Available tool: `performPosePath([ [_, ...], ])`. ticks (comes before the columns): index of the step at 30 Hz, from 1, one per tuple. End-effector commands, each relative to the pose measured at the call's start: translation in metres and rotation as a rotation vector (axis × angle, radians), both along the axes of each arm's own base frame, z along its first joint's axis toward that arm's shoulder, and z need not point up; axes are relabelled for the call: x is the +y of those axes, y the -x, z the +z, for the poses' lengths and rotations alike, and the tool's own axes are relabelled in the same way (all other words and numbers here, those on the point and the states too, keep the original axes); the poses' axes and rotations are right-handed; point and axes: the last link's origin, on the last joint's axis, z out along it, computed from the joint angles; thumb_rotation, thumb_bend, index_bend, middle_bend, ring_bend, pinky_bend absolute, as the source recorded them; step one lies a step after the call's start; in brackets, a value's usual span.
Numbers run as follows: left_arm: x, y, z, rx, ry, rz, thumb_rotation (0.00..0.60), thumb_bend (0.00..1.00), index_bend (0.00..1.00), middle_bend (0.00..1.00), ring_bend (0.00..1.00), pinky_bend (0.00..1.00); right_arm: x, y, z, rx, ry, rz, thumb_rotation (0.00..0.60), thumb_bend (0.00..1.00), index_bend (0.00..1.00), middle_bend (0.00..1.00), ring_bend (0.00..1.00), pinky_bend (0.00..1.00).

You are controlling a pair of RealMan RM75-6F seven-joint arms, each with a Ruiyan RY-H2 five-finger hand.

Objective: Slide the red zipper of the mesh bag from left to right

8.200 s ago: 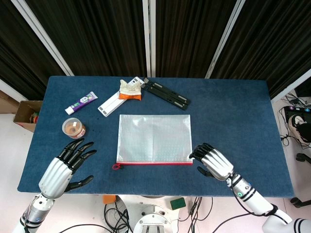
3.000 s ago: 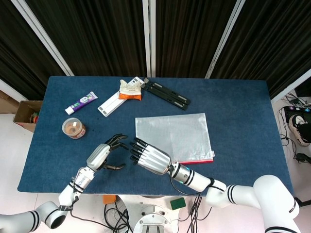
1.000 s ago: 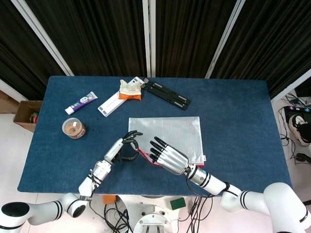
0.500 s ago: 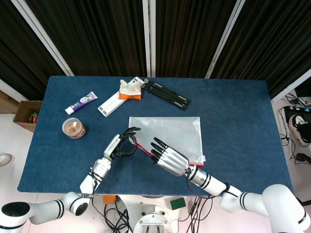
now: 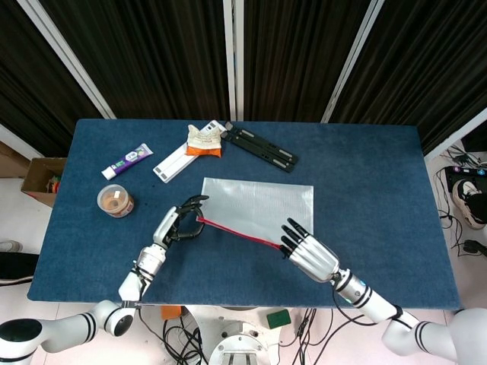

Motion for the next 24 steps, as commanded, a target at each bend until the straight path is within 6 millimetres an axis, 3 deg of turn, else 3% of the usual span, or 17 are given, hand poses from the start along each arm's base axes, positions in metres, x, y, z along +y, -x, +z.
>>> performPosePath([
  [1, 0.001, 0.002, 0.001, 0.013, -0.010, 0.002, 0.600, 0.50, 0.58, 0.17, 0.05, 0.14, 0.006, 0.025, 0.017, 0.019, 0.029, -0.064, 0.600, 0.65, 0.94, 0.50, 0.23, 0.22],
  [8, 0.002, 0.007, 0.004, 0.032, -0.026, 0.018, 0.600, 0.50, 0.58, 0.17, 0.05, 0.14, 0.017, 0.068, 0.040, 0.047, 0.070, -0.186, 0.600, 0.65, 0.94, 0.50, 0.23, 0.22],
  [15, 0.001, 0.006, 0.004, 0.043, -0.026, 0.012, 0.600, 0.50, 0.58, 0.17, 0.05, 0.14, 0.020, 0.078, 0.044, 0.038, 0.076, -0.212, 0.600, 0.64, 0.89, 0.48, 0.21, 0.22],
  [18, 0.001, 0.006, 0.005, 0.087, -0.044, -0.013, 0.600, 0.50, 0.57, 0.17, 0.05, 0.14, 0.020, 0.079, 0.044, 0.041, 0.064, -0.231, 0.600, 0.52, 0.71, 0.40, 0.19, 0.19],
  [19, 0.000, 0.006, 0.005, 0.123, -0.055, -0.031, 0.600, 0.50, 0.54, 0.17, 0.05, 0.14, 0.020, 0.078, 0.045, 0.038, 0.063, -0.239, 0.600, 0.42, 0.56, 0.34, 0.17, 0.17],
  [22, -0.003, 0.011, 0.008, 0.335, -0.104, -0.124, 0.600, 0.40, 0.33, 0.13, 0.05, 0.14, 0.020, 0.077, 0.050, 0.020, 0.059, -0.293, 0.600, 0.21, 0.19, 0.21, 0.08, 0.11],
  [24, -0.008, 0.012, 0.013, 0.485, -0.144, -0.187, 0.600, 0.31, 0.22, 0.10, 0.05, 0.14, 0.019, 0.075, 0.056, -0.007, 0.049, -0.344, 0.600, 0.14, 0.04, 0.15, 0.03, 0.08],
])
